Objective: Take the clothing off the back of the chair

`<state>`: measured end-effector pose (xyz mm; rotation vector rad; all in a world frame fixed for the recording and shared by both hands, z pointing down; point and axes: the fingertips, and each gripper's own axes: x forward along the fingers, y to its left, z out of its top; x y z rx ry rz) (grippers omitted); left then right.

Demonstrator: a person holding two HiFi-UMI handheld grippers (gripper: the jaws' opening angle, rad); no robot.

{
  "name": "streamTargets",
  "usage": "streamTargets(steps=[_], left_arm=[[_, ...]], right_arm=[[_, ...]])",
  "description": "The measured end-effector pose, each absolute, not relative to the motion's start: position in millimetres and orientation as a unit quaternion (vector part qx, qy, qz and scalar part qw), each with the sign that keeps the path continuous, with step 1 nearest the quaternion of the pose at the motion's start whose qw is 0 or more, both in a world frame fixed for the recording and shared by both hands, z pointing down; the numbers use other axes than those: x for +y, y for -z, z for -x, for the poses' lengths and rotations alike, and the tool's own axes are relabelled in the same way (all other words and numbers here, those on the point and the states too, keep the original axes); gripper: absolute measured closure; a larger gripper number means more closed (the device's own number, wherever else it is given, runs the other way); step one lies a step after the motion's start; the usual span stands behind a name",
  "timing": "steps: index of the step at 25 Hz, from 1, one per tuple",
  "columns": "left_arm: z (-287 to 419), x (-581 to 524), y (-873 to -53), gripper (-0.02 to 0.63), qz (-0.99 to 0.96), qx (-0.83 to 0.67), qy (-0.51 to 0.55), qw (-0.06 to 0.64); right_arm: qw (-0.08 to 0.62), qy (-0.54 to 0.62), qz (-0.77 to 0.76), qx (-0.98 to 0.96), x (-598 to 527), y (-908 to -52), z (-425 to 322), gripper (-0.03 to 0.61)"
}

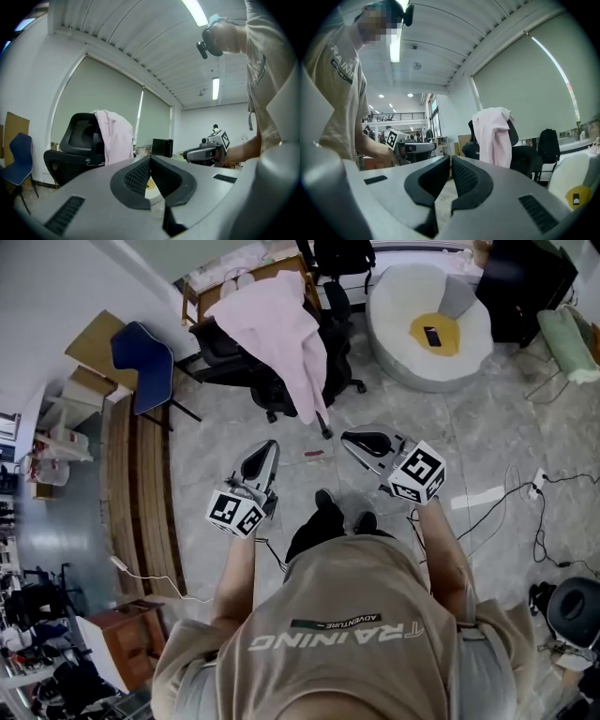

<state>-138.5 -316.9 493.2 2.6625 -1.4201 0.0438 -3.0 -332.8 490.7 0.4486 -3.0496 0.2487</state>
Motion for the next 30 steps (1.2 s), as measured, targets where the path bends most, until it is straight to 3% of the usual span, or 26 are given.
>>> streamTargets(steps=[17,30], left_arm=[[229.5,-453.7,-463.2,0.601,-0.91,-0.414,0.011,0.021],[235.2,-512.2,-452.0,0.601,-0.911,-0.411,0.004,0.02]], right_arm=[[0.003,-0.064,-0.202,-0.977,-463.4,-451.2,75.4,0.54],[0.022,-0.064,-0.196,-0.978,-502.1,-458.7,78.0,0.541]])
